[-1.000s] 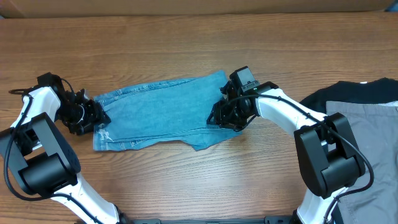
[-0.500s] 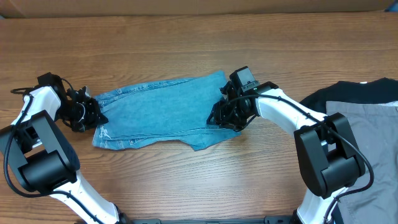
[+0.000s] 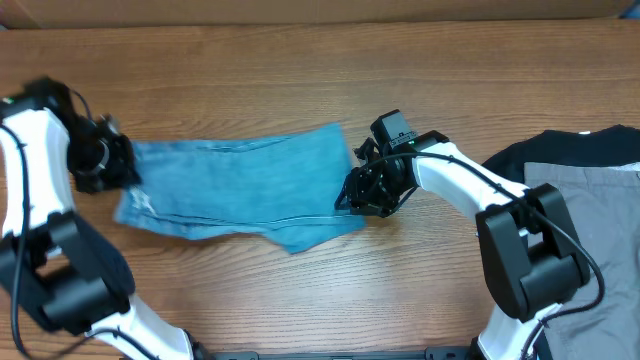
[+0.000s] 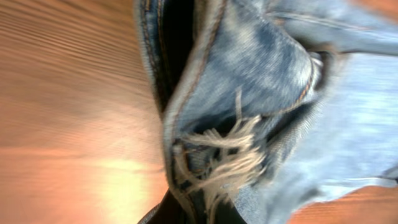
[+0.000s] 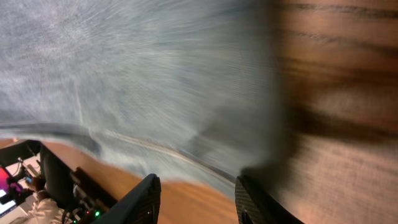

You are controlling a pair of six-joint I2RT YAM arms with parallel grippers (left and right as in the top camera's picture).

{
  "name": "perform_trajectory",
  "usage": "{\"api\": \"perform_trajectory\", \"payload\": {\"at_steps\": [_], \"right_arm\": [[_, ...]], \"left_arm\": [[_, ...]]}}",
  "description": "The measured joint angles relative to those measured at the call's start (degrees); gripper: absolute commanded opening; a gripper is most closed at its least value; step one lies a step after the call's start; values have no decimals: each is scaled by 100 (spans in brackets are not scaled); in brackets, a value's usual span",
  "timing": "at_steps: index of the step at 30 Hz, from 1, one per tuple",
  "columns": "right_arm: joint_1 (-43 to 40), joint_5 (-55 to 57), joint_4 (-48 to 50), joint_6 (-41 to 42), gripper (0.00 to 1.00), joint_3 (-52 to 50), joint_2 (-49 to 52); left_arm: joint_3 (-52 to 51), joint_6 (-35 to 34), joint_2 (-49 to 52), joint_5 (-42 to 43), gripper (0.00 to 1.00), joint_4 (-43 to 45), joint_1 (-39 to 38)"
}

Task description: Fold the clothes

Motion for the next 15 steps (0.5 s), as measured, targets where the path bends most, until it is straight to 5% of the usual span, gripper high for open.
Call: {"api": "perform_trajectory", "payload": {"at_steps": [8, 15], "right_arm": [[-2, -74, -168, -72, 43, 251, -966], [-129, -81, -323, -94, 43, 345, -1207]], "left_arm": [[938, -52, -896, -588, 4, -511, -391], [949, -592, -935, -975, 4, -503, -1620]]}}
